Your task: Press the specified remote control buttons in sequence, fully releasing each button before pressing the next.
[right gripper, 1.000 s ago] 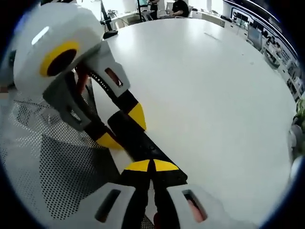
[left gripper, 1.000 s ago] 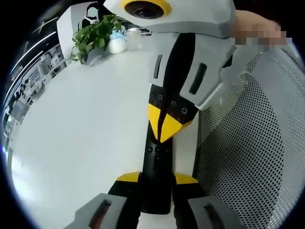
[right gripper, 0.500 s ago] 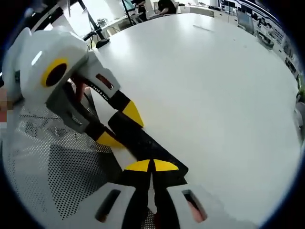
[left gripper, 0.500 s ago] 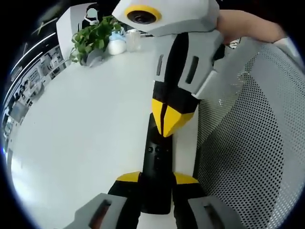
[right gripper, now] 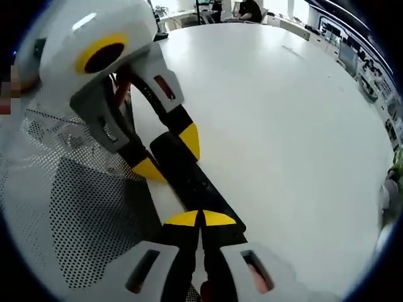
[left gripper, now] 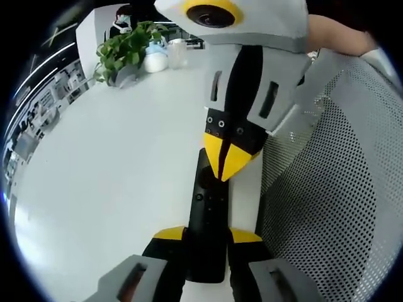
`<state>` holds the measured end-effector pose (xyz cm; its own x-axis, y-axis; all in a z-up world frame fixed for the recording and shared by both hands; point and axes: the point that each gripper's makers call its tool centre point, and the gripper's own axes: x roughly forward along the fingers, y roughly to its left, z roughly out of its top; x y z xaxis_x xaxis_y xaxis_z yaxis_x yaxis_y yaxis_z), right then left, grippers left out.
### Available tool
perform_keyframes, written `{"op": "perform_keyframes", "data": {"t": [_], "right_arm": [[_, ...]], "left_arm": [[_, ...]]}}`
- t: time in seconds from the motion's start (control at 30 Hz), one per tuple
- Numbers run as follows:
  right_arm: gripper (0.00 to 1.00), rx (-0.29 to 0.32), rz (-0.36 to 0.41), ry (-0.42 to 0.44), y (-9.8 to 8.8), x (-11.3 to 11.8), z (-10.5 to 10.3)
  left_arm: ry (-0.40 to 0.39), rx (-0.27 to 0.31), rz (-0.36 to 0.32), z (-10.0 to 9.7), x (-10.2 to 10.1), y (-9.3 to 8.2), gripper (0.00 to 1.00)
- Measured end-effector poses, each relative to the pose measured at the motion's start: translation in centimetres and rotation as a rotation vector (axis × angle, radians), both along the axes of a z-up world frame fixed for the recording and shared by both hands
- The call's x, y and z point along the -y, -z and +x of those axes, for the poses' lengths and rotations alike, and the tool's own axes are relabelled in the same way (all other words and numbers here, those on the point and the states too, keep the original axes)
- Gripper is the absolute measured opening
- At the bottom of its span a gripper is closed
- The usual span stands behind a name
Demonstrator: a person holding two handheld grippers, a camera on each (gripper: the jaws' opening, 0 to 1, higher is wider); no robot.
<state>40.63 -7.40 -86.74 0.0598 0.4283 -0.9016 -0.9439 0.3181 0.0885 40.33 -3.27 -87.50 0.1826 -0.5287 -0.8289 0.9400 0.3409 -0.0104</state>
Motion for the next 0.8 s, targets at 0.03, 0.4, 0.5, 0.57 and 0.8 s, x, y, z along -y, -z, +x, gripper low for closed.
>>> {"op": "perform_keyframes", "data": {"t": [0.03, 0.4, 0.5, 0.57, 0.8], "right_arm": [[0.0, 0.0, 0.0, 0.002, -0.03, 0.0, 0.05], [0.0, -0.001, -0.013, -0.014, 0.07, -0.14, 0.19], [0.0, -0.019, -0.026, 0.008, 0.1, -0.07, 0.27], [0.0, -0.003, -0.027, -0.015, 0.09, -0.05, 0.09], [0.0, -0.006, -0.023, -0.008, 0.02, -0.02, 0.15]], "left_arm": [[-0.002, 0.001, -0.001, 0.0, 0.0, -0.01, 0.25], [-0.008, -0.002, -0.004, 0.07, 0.01, 0.02, 0.25], [-0.01, -0.002, -0.005, 0.08, 0.03, 0.02, 0.25], [-0.011, -0.001, -0.005, 0.07, 0.02, 0.04, 0.25], [-0.014, 0.0, -0.009, 0.06, 0.03, 0.0, 0.25]]}}
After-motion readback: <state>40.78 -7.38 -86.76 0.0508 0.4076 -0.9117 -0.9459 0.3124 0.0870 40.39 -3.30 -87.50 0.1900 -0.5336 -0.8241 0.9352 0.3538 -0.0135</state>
